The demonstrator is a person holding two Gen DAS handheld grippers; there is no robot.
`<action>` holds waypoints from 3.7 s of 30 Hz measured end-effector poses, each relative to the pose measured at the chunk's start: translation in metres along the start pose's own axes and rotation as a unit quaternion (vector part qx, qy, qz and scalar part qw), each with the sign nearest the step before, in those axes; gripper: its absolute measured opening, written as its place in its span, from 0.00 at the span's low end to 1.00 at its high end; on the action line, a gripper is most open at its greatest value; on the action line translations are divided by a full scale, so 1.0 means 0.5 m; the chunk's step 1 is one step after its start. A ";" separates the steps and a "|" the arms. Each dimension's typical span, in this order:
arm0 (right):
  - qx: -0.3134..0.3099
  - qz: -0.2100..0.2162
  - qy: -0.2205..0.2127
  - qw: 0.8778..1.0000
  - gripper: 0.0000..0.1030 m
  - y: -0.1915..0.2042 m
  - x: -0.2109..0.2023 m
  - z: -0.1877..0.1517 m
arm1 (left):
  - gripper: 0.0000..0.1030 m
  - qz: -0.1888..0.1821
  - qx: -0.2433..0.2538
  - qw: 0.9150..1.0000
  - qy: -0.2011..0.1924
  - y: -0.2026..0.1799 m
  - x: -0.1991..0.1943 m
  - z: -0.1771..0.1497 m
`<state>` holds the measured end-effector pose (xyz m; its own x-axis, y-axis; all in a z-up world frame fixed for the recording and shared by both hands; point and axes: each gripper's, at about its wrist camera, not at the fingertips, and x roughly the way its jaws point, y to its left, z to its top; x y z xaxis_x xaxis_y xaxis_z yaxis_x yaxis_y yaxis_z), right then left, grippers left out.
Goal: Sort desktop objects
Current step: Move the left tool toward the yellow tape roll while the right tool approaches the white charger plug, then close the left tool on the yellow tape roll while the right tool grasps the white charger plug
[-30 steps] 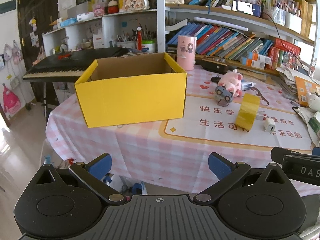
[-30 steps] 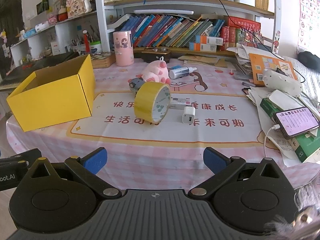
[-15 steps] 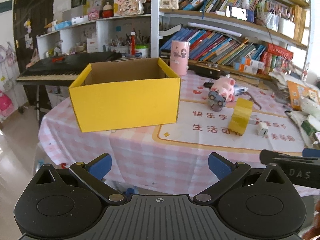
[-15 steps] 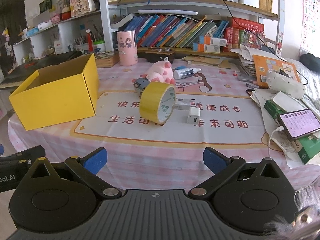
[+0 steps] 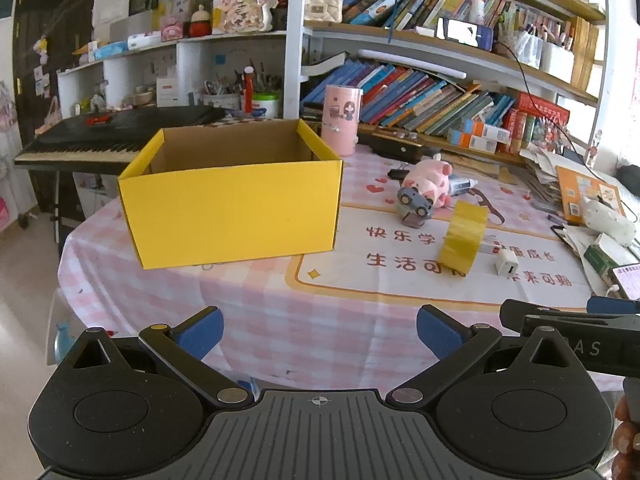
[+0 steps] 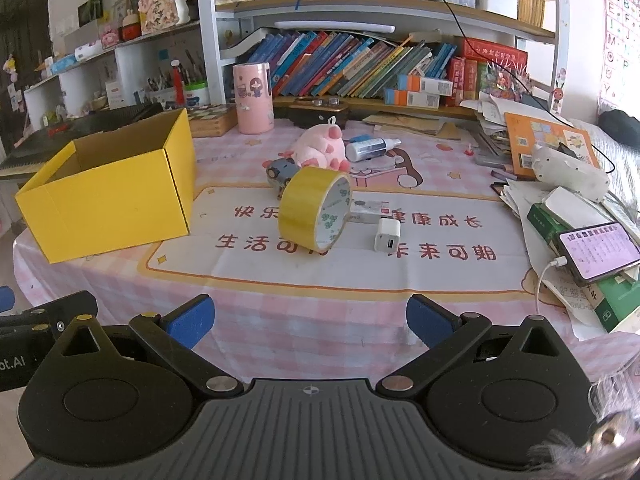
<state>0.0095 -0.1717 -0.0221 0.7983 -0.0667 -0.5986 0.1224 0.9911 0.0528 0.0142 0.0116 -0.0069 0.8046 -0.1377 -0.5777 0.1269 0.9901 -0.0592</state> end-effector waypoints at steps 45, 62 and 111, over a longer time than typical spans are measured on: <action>0.006 -0.019 0.042 0.999 0.98 -0.064 0.097 0.044 | 1.00 -0.009 0.023 0.998 0.053 -0.059 0.112 0.034; 0.006 -0.037 0.060 0.997 0.94 -0.161 0.175 0.098 | 1.00 -0.022 0.023 0.997 0.070 -0.154 0.202 0.076; -0.038 0.077 0.097 0.992 0.30 -0.318 0.323 0.207 | 0.39 -0.079 0.084 0.985 0.124 -0.323 0.411 0.141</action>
<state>0.1798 -0.3520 -0.0446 0.6754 0.1024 -0.7303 -0.0424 0.9941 0.1003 0.2000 -0.1786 -0.0585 0.6026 -0.2584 -0.7551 0.3508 0.9356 -0.0402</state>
